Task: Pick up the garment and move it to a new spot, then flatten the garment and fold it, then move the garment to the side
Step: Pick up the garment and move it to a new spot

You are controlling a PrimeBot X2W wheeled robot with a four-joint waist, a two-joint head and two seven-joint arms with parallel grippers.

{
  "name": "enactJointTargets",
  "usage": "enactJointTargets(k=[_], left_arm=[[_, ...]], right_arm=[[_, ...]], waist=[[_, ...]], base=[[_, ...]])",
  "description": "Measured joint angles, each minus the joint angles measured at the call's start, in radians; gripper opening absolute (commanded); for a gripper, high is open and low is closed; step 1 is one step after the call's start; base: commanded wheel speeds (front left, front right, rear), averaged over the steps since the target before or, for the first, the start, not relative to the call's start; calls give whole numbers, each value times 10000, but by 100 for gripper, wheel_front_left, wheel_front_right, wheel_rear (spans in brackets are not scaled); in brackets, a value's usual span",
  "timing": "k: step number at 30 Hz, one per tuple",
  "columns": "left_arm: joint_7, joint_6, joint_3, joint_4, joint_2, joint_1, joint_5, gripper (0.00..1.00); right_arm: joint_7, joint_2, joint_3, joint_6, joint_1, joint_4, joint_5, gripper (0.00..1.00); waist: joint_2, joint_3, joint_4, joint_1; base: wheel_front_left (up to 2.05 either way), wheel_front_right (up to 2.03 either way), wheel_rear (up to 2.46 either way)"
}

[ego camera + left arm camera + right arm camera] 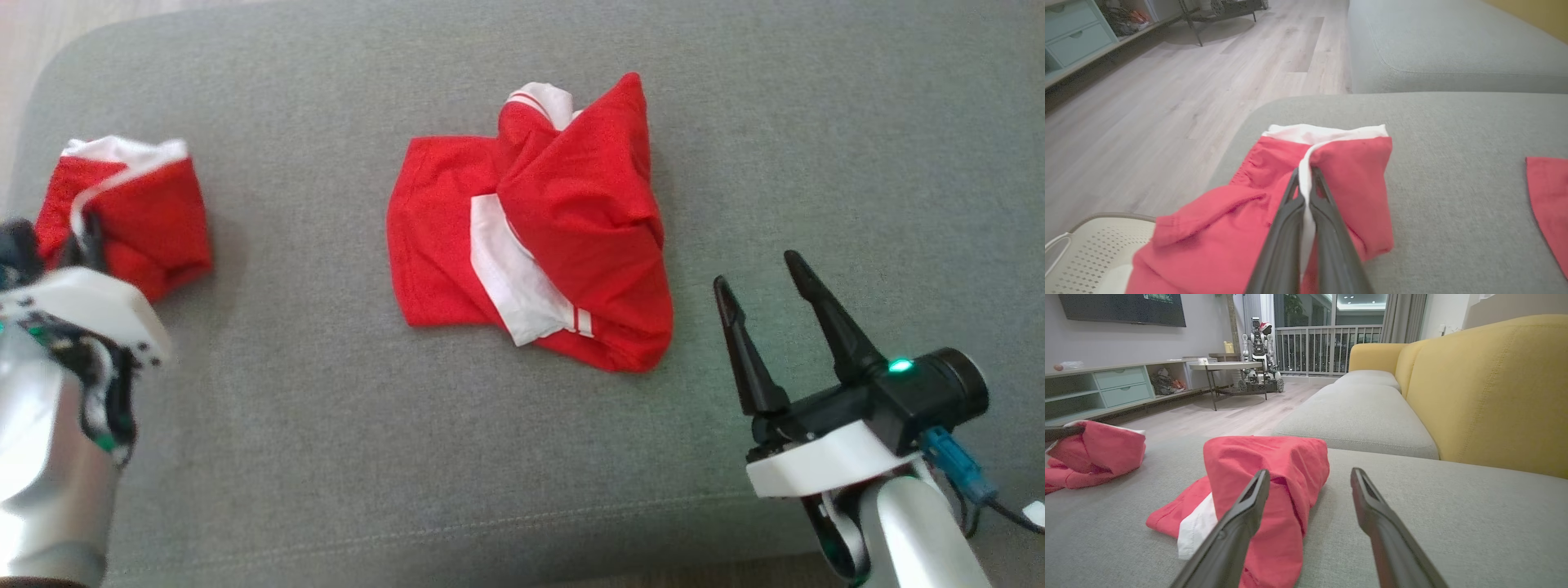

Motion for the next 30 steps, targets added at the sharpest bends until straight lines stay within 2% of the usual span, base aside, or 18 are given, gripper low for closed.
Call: enactJointTargets(k=[1,2,3,8,14,18,22,26,30], left_arm=[[-33,-46,-23,198,-84,11,4,2],[-132,-73,-44,314,-178,15,2,88],[-236,-144,-54,431,-265,15,-15,100],[-1080,-161,-38,487,-495,10,-84,100],[-1390,123,203,-924,-1101,264,-63,100],[-1446,324,558,-3030,-1666,1545,303,100],[-1459,362,644,-4401,-2259,3268,688,100],[-1459,198,616,-5116,-2842,4832,1005,100],[-1459,123,627,-5294,-3097,5438,1285,100]], right_arm=[[0,0,-25,0,-18,-4,0,100],[0,-2,-58,0,-32,-8,-13,100],[0,-2,-82,0,-48,-6,-61,100],[0,-2,-215,0,-80,12,-90,100],[0,-2,-324,0,-74,52,-359,100],[0,-2,-481,0,-35,63,-360,100],[0,-2,-702,0,168,138,-420,100],[0,2,-759,0,664,192,-316,100],[0,2,-800,0,951,215,-244,100]], waist=[[0,13,-33,0],[0,28,-58,0],[0,39,-76,0],[0,-111,-83,0],[0,-635,36,0],[0,-1154,147,0],[0,-1701,239,0],[0,-2252,281,0],[0,-2381,241,0]], base=[[0,0,0],[0,0,0],[0,0,0],[0,0,0],[0,0,0],[0,0,0],[0,0,0],[0,0,0],[0,0,0]])
